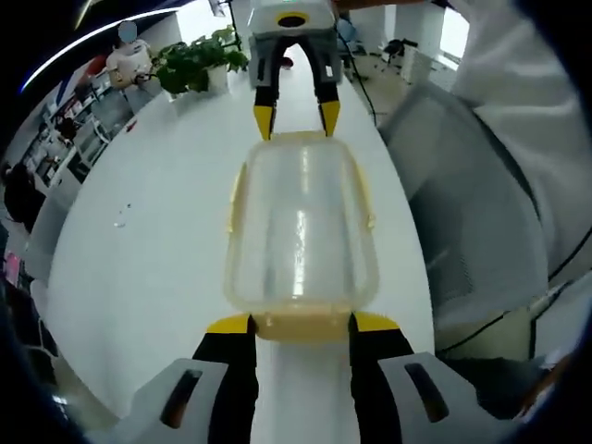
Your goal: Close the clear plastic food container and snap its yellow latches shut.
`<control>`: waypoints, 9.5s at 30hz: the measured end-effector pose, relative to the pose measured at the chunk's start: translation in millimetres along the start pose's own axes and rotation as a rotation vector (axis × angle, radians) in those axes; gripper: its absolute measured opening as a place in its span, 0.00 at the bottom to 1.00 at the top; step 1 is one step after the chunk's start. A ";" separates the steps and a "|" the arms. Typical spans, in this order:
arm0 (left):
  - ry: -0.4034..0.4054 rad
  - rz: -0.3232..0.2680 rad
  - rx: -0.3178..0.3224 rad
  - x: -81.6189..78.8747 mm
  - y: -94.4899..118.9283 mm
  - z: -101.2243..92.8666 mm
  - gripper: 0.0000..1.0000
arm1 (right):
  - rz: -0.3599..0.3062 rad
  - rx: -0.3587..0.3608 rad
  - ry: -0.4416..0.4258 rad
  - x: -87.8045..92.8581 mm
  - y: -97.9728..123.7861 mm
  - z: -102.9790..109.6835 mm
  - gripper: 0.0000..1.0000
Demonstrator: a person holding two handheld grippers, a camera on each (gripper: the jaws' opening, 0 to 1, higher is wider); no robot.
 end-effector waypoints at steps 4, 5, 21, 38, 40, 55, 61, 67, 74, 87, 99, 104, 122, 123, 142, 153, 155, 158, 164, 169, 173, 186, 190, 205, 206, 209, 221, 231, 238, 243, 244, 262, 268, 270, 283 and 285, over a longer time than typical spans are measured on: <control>0.006 0.000 -0.001 -13.3 -7.3 0.9 0.36 | -0.012 0.003 0.005 10.1 11.1 -0.4 0.37; 0.015 -0.002 0.001 -16.3 -9.0 1.6 0.36 | -0.011 0.006 0.009 13.8 14.0 -0.7 0.37; 0.010 0.004 -0.004 -59.8 -46.3 3.5 0.36 | -0.004 0.009 0.007 58.1 46.3 -1.2 0.37; 0.010 0.010 0.007 -92.2 -91.0 3.8 0.36 | 0.015 0.004 -0.008 107.6 67.0 0.5 0.37; 0.012 0.013 0.008 -95.4 -96.2 4.8 0.36 | 0.018 0.007 -0.007 113.3 68.4 -0.3 0.37; 0.012 0.033 0.014 -104.2 -131.4 7.6 0.36 | 0.029 -0.001 -0.024 145.1 71.9 -2.6 0.37; 0.012 0.043 0.014 -100.8 -136.8 7.5 0.37 | 0.035 -0.002 -0.017 149.3 66.8 -3.9 0.37; 0.011 0.055 0.015 -98.6 -141.3 8.3 0.37 | 0.042 -0.003 -0.013 152.6 63.6 -4.9 0.37; 0.017 0.058 0.029 -96.4 -144.8 7.2 0.37 | 0.048 -0.008 -0.008 157.1 57.3 -2.9 0.37; 0.018 0.043 0.027 -94.9 -145.4 6.0 0.38 | 0.066 0.001 0.022 157.7 56.6 -5.7 0.38; 0.004 0.028 0.006 -89.2 -134.4 4.7 0.42 | 0.096 0.010 -0.002 161.5 67.4 -4.3 0.43; 0.065 0.001 -0.017 -89.8 -125.6 3.3 0.47 | 0.082 0.028 -0.019 155.1 71.5 -2.0 0.43; 0.561 -0.165 -0.142 -105.9 -110.5 11.7 0.48 | -0.102 0.211 -0.294 116.6 95.4 -11.7 0.33; 0.591 -0.175 -0.143 -106.7 -111.3 11.9 0.47 | -0.087 0.209 -0.378 119.3 94.6 -9.2 0.33; 0.984 -0.263 -0.233 -99.3 -130.4 3.4 0.45 | -0.088 0.311 -0.853 143.6 75.8 -2.5 0.35; 1.040 -0.254 -0.232 -99.8 -139.2 0.9 0.43 | -0.089 0.311 -0.927 144.3 67.3 0.2 0.34; 1.054 -0.255 -0.226 -101.1 -141.4 -0.4 0.43 | -0.088 0.301 -0.950 144.6 64.2 1.3 0.33; 1.061 -0.249 -0.228 -102.7 -144.0 -1.5 0.43 | -0.096 0.297 -0.961 143.9 60.1 2.4 0.35; 1.046 -0.201 -0.245 -95.7 -144.2 -3.5 0.33 | -0.097 0.310 -0.972 140.4 52.5 4.3 0.36; 1.065 -0.194 -0.268 -97.7 -147.3 -3.0 0.36 | -0.081 0.312 -0.987 137.6 50.0 4.4 0.35; 1.162 -0.166 -0.256 -101.9 -149.8 -10.1 0.34 | -0.068 0.315 -1.001 137.6 49.5 4.6 0.34; 1.120 -0.200 -0.300 -100.7 -151.9 -1.2 0.32 | -0.178 0.212 -1.107 140.5 38.1 -2.3 0.34; 1.107 -0.210 -0.291 -98.6 -150.8 0.7 0.33 | -0.184 0.257 -1.118 139.9 40.7 -0.4 0.35; 0.929 -0.257 -0.356 -93.2 -136.8 9.0 0.43 | -0.219 0.249 -1.038 139.4 59.4 6.7 0.41; 0.928 -0.269 -0.355 -93.9 -134.9 10.1 0.44 | -0.218 0.254 -1.040 138.4 61.3 7.6 0.41; 0.899 -0.310 -0.343 -99.9 -129.3 12.1 0.50 | -0.217 0.297 -0.975 138.4 68.7 5.1 0.38; 0.469 -0.348 -0.282 -126.2 -115.7 12.1 0.60 | -0.227 0.320 -0.508 112.1 81.7 0.2 0.47; 0.248 -0.383 -0.197 -150.3 -126.6 2.0 0.44 | -0.288 0.271 -0.214 89.1 71.1 0.8 0.22; 0.181 -0.413 -0.121 -163.6 -138.8 0.0 0.31 | -0.284 0.223 -0.159 80.6 58.4 1.0 0.18; 0.157 -0.396 -0.093 -164.8 -147.4 0.7 0.26 | -0.270 0.191 -0.112 76.4 50.1 3.0 0.13; 0.158 -0.395 -0.092 -165.0 -148.6 1.2 0.26 | -0.270 0.180 -0.112 76.8 48.4 3.3 0.16; 0.069 -0.328 0.024 -165.5 -176.6 -17.2 0.20 | -0.196 0.105 -0.028 81.9 28.7 -7.1 0.30; 0.053 -0.313 0.041 -165.8 -179.5 -29.1 0.32 | -0.158 0.052 -0.054 87.5 20.1 -10.2 0.44; 0.051 -0.304 0.033 -164.4 -180.2 -29.3 0.39 | -0.160 0.024 0.003 88.5 19.0 -11.8 0.49; 0.019 -0.301 -0.023 -164.5 -172.1 -22.2 0.41 | -0.115 -0.003 -0.058 87.2 16.0 -27.2 0.73; 0.010 -0.249 -0.029 -159.4 -172.6 -20.6 0.41 | -0.093 -0.036 -0.068 89.9 13.5 -29.9 0.69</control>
Point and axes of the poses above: the point that each gripper's makers call its tool centre point, and the gripper's own axes: y roughly backward along the fingers, z roughly to its left, x roughly out of its underside, the point moved 6 cm from there along y, roughly backward along the fingers, and after that the axes turned 8 degrees about -z, right-handed, at the moved point
